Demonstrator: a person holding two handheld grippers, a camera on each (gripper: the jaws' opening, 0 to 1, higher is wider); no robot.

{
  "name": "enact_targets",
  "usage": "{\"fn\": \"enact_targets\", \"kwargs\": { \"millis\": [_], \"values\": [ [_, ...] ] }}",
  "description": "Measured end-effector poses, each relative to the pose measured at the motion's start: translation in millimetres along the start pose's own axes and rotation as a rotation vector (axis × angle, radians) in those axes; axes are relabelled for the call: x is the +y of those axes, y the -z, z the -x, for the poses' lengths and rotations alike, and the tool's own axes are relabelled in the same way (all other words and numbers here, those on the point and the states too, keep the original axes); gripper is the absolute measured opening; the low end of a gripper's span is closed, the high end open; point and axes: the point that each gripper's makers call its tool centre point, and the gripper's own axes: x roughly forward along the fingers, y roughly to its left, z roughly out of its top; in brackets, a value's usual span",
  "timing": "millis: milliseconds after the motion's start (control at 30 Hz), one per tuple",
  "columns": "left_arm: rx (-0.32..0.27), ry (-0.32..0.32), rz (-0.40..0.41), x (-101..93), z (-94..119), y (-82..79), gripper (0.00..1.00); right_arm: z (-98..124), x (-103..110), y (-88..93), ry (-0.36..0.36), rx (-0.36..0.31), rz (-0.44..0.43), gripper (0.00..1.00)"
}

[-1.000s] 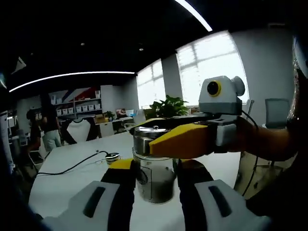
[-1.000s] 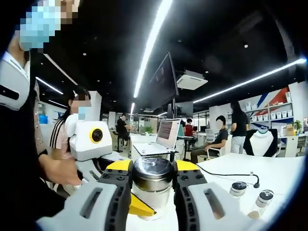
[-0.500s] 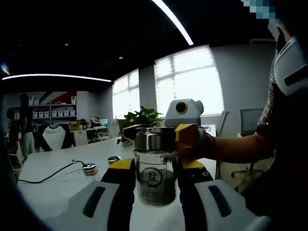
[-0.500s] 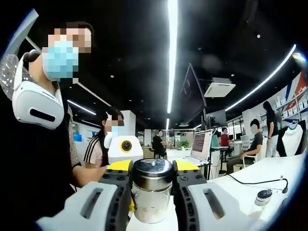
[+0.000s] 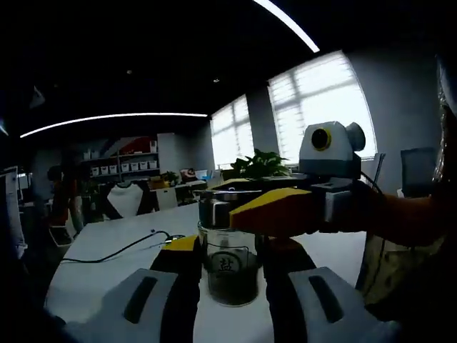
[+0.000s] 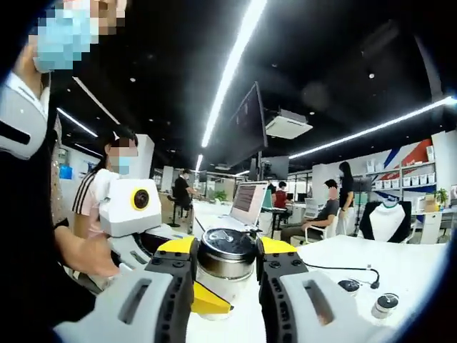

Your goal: Rotate the seasoning bottle until the label or dispensing opening points toward the visible target arrow and the bottle remains upright within the marked orientation range

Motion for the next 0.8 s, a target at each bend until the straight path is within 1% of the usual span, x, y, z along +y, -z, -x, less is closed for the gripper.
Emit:
{"fn": "enact_targets", "kwargs": {
  "millis": [33, 67, 133, 167, 200, 267, 333, 400, 467, 500, 533, 600, 700, 733, 767, 800],
  "values": [
    [0.006, -0.001, 0.005, 0.0, 0, 1.8, 0.35, -1, -6, 2.9, 0.009, 0.010, 0.000, 0.30],
    [0.011, -0.010, 0.007, 1.0, 1, 3.6, 0.35, -2, -7, 5.3, 0.024, 0.020, -0.031, 0.30],
    [0.012, -0.014, 0.006, 1.1, 3, 5.3, 0.35, -3, -6, 5.8, 0.024, 0.015, -0.034, 0.30],
    [0.013, -0.022, -0.002, 1.4, 4, 5.9, 0.35, -3, -6, 6.5, 0.028, 0.015, -0.053, 0.30],
    [0.018, -0.029, -0.025, 1.6, 5, 6.3, 0.35, -3, -6, 6.7, 0.027, 0.014, -0.058, 0.30],
    [0.017, -0.034, -0.035, 1.8, 7, 5.4, 0.35, -4, -6, 6.4, 0.019, 0.011, -0.091, 0.30],
    [0.009, -0.028, -0.047, 1.1, 10, 3.9, 0.35, -3, -4, 5.2, 0.000, 0.006, -0.093, 0.29],
    [-0.002, -0.020, -0.049, 0.3, 12, 1.5, 0.35, -2, -3, 1.9, -0.031, -0.010, -0.109, 0.29],
    [-0.009, -0.003, -0.057, -1.0, 13, -0.9, 0.35, 0, 0, -0.1, -0.063, -0.015, -0.103, 0.28],
    [-0.015, 0.023, -0.052, -3.1, 14, -2.0, 0.35, 1, 2, -1.5, -0.083, -0.015, -0.078, 0.28],
    [-0.017, 0.034, -0.043, -4.0, 14, -2.5, 0.35, 2, 3, -1.9, -0.110, -0.007, -0.051, 0.28],
    [-0.031, 0.075, -0.026, -8.5, 14, -4.3, 0.35, 4, 8, -3.8, -0.164, -0.002, -0.001, 0.28],
    [-0.032, 0.132, 0.004, -15.6, 13, -4.5, 0.35, 8, 15, -4.7, -0.246, -0.003, 0.028, 0.28],
    [-0.028, 0.138, 0.011, -16.9, 11, -3.8, 0.35, 10, 15, -4.0, -0.260, -0.001, 0.026, 0.28],
    [-0.023, 0.138, 0.007, -18.1, 11, -3.1, 0.35, 11, 17, -3.0, -0.280, 0.001, 0.041, 0.28],
    [-0.010, 0.131, -0.005, -19.5, 9, -1.1, 0.35, 11, 16, -1.2, -0.285, 0.008, 0.049, 0.28]
  ]
}}
